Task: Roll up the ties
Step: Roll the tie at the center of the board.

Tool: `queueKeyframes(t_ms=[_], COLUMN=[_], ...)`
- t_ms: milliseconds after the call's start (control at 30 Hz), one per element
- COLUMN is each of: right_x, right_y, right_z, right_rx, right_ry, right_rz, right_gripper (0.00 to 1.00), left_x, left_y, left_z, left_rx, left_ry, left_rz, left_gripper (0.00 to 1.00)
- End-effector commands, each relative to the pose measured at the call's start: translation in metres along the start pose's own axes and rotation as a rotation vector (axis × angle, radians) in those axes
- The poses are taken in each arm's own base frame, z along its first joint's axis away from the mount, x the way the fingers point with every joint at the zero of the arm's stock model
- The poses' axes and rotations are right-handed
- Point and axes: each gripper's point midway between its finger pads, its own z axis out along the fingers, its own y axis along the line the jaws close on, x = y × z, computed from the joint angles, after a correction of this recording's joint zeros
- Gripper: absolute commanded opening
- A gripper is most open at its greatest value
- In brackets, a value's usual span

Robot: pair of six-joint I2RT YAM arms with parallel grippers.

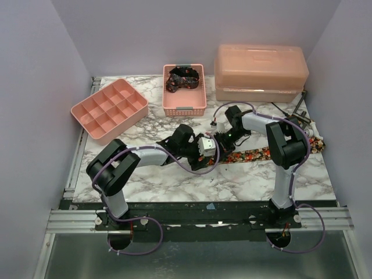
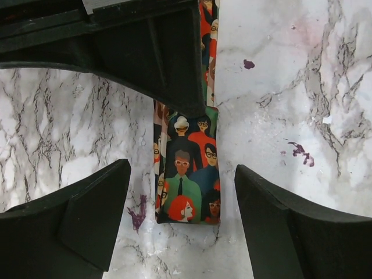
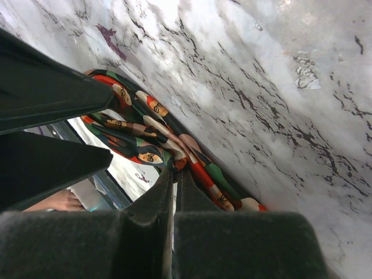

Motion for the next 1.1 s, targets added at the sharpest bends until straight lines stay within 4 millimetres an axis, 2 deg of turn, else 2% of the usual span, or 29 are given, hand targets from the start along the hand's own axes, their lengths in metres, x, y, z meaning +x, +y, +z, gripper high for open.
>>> queueKeyframes(t_ms=[0,100,200,300,367,433,533,633,700,800,967,1067], right_x=[-0.002,-0.003,-0.004,-0.005,-0.004,0.0,0.01,0.025,0.037,0.048,0.066,0.076], right_y=[-0.008,-0.006,-0.002,0.003,0.002,-0.007,-0.034,-0.07,-0.107,-0.149,-0.207,-0.233], right_z=[0.004,0.004,-0.001,-0.016,-0.034,-0.056,-0.094,-0.126,-0.154,-0.185,-0.224,-0.238], right_rx=[0.029,0.018,0.019,0.016,0.003,0.017,0.1,0.202,0.276,0.371,0.51,0.591], right_ry=[0.015,0.018,0.014,0.0,-0.018,-0.034,-0.063,-0.078,-0.115,-0.138,-0.144,-0.136], right_rz=[-0.012,-0.005,-0.011,-0.016,-0.004,0.008,0.04,0.078,0.148,0.212,0.273,0.293], right_gripper=[0.01,0.01,0.03,0.15,0.24,0.33,0.4,0.42,0.43,0.43,0.42,0.39], left_x=[0.01,0.021,0.036,0.048,0.054,0.058,0.059,0.059,0.06,0.06,0.061,0.062], left_y=[-0.002,-0.005,-0.002,-0.004,-0.004,-0.004,-0.006,-0.006,-0.006,-0.006,-0.008,-0.008], left_z=[0.01,0.017,0.022,0.022,0.021,0.02,0.02,0.02,0.02,0.02,0.02,0.02], left_rx=[0.041,0.049,0.032,0.04,0.038,0.042,0.053,0.059,0.059,0.06,0.068,0.069], left_ry=[0.041,0.086,0.151,0.194,0.216,0.229,0.241,0.246,0.248,0.25,0.256,0.26], left_rz=[0.043,0.041,0.014,0.012,0.023,0.031,0.025,0.023,0.023,0.019,0.016,0.017], left_gripper=[0.77,0.72,0.54,0.36,0.29,0.27,0.27,0.27,0.27,0.28,0.29,0.29])
